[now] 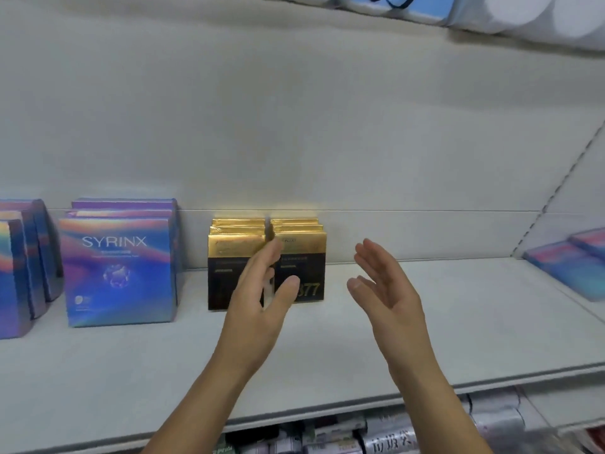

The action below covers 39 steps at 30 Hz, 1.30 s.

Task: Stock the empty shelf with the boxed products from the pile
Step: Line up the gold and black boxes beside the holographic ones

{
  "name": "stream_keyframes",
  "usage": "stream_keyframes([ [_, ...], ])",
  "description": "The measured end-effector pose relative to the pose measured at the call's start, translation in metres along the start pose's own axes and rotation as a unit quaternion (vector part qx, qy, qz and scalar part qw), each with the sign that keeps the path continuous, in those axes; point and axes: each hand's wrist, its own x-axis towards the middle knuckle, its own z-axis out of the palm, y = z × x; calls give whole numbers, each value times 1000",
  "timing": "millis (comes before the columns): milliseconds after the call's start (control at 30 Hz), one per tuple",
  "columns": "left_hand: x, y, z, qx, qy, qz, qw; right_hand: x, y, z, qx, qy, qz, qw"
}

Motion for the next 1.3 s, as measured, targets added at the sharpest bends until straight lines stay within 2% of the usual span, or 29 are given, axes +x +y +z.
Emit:
stream_keyframes([
  [267,-31,42,123,-77,-143,21,987,-53,-17,-128,-4,100,-24,995],
  [633,-123,113,399,-181,-298,39,936,-165,-11,-397,-77,233,20,969],
  [800,-143,132,491,-190,-345,23,919,-188,3,-483,-68,278,36,958],
  [1033,-122,128,597,-188,-356,13,915,-157,44,-564,-68,294,54,952],
  [1133,-99,126,642,-194,-352,6,916,-121,54,-604,-79,304,54,948],
  [1300,-48,131,707,-193,-327,-18,925,-51,59,-664,-109,275,55,954],
])
